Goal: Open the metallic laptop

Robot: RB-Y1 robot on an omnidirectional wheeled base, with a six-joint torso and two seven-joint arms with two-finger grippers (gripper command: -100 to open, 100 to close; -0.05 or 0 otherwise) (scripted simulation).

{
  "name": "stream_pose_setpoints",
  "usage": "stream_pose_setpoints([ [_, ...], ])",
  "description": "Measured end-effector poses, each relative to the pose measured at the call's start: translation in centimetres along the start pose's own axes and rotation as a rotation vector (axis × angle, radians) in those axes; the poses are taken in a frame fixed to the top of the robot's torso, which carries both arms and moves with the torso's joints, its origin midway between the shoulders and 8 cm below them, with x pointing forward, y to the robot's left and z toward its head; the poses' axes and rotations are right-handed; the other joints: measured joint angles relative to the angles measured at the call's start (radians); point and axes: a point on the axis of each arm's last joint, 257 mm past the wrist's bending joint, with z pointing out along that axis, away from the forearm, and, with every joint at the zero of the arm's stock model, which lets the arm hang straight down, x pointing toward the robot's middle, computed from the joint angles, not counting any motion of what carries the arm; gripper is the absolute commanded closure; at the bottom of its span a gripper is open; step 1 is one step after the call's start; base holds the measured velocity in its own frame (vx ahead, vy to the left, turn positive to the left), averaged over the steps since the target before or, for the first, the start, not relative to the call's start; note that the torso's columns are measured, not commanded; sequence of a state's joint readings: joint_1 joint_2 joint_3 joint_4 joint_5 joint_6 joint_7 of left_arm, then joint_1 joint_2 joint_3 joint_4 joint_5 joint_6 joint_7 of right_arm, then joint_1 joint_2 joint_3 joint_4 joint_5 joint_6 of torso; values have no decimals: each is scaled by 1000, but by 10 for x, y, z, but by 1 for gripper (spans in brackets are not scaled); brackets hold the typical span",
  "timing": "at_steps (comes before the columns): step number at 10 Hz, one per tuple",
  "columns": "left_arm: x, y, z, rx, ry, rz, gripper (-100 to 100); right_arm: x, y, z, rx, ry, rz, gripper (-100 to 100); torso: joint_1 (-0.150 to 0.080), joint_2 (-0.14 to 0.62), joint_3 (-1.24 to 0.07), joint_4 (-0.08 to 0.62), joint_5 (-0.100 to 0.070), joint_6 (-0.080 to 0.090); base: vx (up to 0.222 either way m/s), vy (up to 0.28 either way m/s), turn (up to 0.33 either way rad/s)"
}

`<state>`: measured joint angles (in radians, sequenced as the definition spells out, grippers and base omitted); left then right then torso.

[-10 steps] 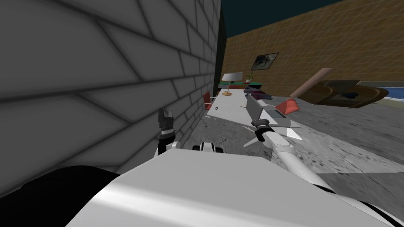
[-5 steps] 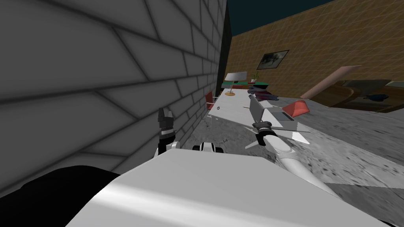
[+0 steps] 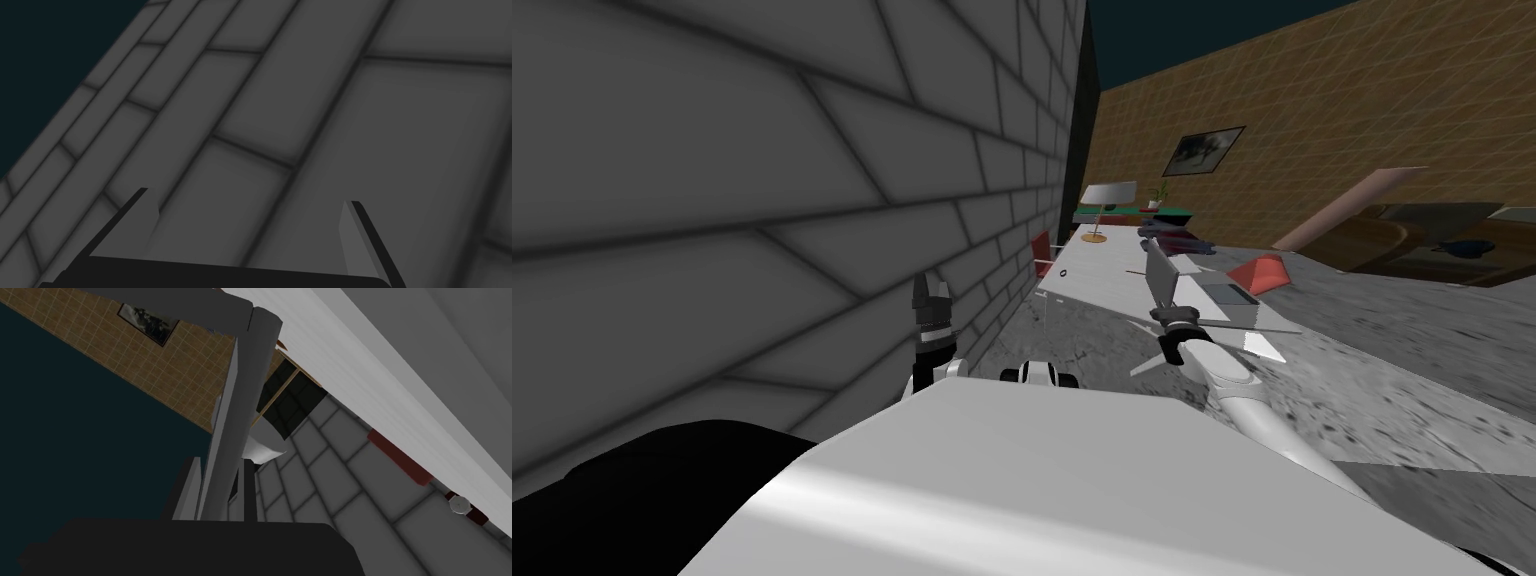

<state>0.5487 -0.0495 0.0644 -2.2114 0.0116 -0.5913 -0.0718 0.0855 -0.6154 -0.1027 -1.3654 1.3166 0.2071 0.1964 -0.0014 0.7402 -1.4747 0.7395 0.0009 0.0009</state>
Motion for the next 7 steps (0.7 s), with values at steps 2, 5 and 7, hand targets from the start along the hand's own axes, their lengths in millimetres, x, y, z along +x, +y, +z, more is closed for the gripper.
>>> stream_pose_setpoints([
  [2, 0, 0, 0, 0, 0, 0, 0, -7, 1, 7, -2, -4, 84, 100, 2, -2, -1, -1, 0, 0, -29, -60, -1],
  [5, 0, 0, 0, 0, 0, 0, 0, -17, 1, 15, -7, -11, 207, 100, 2, -2, -1, -1, 0, -1, -24, -50, 4],
  [7, 0, 0, 0, 0, 0, 0, 0, -21, 8, 16, -14, -13, 260, 100, 1, -1, -1, -1, -1, 0, -34, -92, -37],
])
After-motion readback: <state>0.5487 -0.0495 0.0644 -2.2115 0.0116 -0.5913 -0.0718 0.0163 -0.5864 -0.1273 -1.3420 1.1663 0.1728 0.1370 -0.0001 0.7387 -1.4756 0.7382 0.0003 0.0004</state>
